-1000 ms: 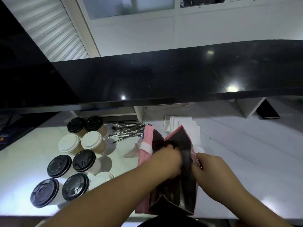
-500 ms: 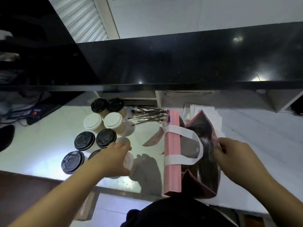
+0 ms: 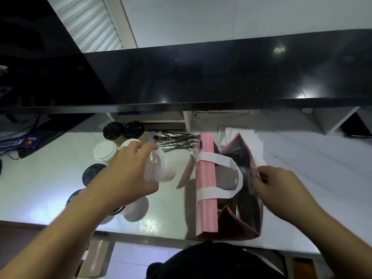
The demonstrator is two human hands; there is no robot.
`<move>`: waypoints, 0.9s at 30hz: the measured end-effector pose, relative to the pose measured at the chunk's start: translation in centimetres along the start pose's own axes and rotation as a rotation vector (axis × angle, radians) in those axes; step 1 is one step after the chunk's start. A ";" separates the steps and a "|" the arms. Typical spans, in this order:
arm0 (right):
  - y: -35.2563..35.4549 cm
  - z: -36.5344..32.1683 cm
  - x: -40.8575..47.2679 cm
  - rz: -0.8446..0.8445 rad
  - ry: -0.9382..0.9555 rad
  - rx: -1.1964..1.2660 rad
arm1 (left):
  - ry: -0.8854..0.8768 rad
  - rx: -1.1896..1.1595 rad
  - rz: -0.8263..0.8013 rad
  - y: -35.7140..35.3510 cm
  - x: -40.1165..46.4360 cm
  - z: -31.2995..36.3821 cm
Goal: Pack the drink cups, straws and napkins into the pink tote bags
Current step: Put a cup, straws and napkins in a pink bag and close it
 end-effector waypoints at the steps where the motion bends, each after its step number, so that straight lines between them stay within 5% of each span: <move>1: 0.0 0.0 0.0 0.004 0.004 -0.003 | -0.038 -0.059 0.084 2.6 0.1 1.4; 5: 0.3 -0.3 -0.5 -0.007 0.003 0.013 | -0.249 -0.280 0.248 9.3 -0.2 8.3; 16: 2.1 0.6 -1.4 -0.116 -0.053 0.026 | -0.521 -0.050 -0.245 -2.9 3.2 16.5; 27: 2.3 0.4 -1.5 -0.084 -0.018 0.014 | -0.738 0.170 -0.338 -11.1 2.0 16.8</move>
Point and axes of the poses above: each hand's wrist, its own x-axis towards the middle knuckle, its own y-axis out of the back of the hand, z = x × y, the point moved 5 cm from there along x, towards the middle knuckle, and after that the axes turned 11 degrees about z, right-handed, at the moved point
